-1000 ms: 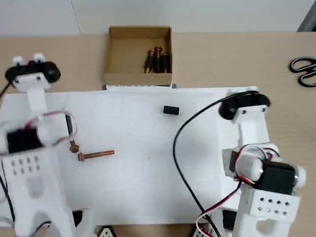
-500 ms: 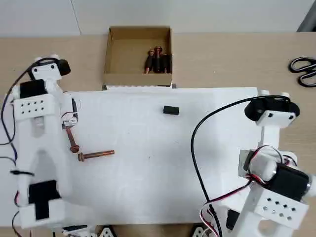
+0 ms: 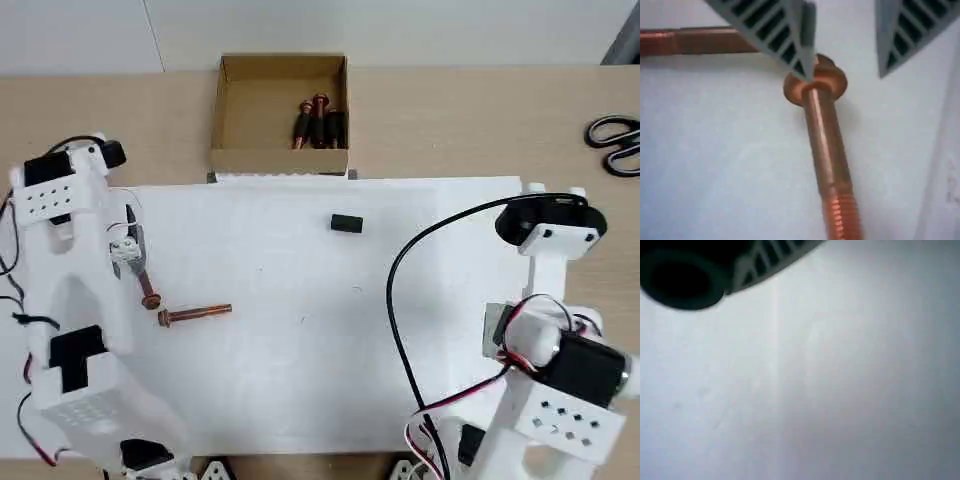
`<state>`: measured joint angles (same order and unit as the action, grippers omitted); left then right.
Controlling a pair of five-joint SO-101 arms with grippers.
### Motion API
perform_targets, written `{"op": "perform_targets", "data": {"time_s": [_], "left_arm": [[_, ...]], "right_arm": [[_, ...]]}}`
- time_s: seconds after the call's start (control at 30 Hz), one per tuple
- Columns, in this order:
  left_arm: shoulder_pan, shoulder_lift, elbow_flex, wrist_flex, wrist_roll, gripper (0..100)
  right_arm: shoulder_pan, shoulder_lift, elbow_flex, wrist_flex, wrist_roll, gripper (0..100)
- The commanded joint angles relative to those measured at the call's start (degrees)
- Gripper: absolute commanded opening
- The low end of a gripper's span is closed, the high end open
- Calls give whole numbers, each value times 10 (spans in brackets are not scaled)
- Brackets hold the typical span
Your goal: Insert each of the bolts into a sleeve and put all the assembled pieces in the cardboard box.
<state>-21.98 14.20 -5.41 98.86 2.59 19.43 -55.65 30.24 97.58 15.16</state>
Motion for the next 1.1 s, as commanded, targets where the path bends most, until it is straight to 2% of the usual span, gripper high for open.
{"op": "perform_targets", "data": {"time_s": [0.0,0.27,0.53,0.67,1.07], "left_arm": [[11,-4,-6,11,-3,87],[27,-1,-3,-6,-3,149],[25,92,-7,-24,-3,143],[25,100,-7,-46,-4,108],[4,104,-3,-81,-4,104]], "right_arm": [[7,-7,-2,-14,-2,7],[7,-7,-2,-14,-3,7],[7,-7,-2,-14,-3,7],[7,-7,-2,-13,-5,7],[7,-7,-2,-14,-6,7]]}}
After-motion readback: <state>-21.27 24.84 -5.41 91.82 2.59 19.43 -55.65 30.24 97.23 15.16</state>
